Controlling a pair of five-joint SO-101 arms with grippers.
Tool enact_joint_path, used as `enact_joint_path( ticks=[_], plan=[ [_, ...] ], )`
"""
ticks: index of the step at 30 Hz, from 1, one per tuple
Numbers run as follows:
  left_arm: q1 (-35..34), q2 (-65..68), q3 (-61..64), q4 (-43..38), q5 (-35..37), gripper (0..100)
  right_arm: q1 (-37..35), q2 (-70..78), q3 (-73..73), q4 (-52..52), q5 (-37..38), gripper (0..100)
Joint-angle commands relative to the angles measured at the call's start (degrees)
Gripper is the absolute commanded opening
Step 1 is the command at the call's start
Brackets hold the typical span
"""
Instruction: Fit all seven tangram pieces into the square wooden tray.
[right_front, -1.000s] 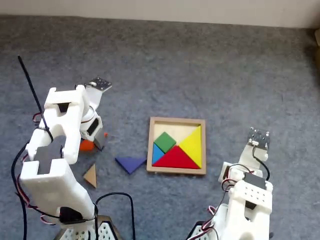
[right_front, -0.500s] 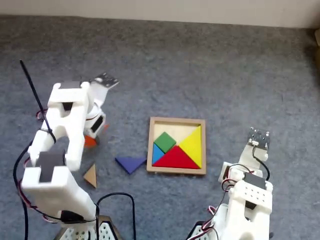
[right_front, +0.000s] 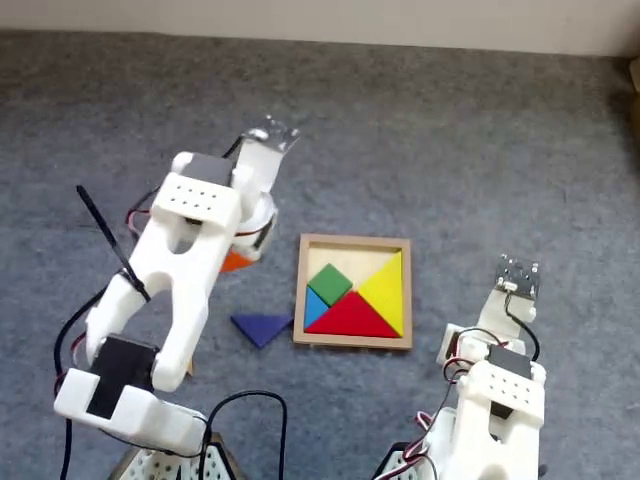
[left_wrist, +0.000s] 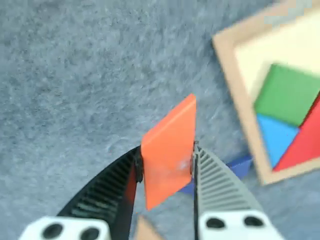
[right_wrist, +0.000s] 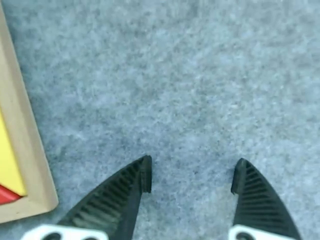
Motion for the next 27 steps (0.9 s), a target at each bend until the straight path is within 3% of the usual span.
enact_joint_path(
  ticks=[1,4,8,18,23,27],
  plan=[
    [3.3,-2.5,-5.1,0.1,16.8,6,0.6,-0.8,0.0,-0.7,0.5,25.9],
    [5.0,-2.5,-6.3,0.1,27.2,5,0.6,-0.8,0.0,-0.7,0.5,25.9],
    [7.6,-2.3,-5.9,-0.8,35.1,5,0.6,-0.8,0.0,-0.7,0.5,25.9],
    [12.1,0.7,2.5,-21.5,72.9,5,0.7,-0.8,0.0,-0.7,0.5,25.9],
    [12.3,5.1,2.6,-28.4,84.2,5,0.7,-0.8,0.0,-0.7,0.5,25.9],
    [13.3,5.8,2.7,-29.0,85.4,5,0.7,-0.8,0.0,-0.7,0.5,25.9]
  ],
)
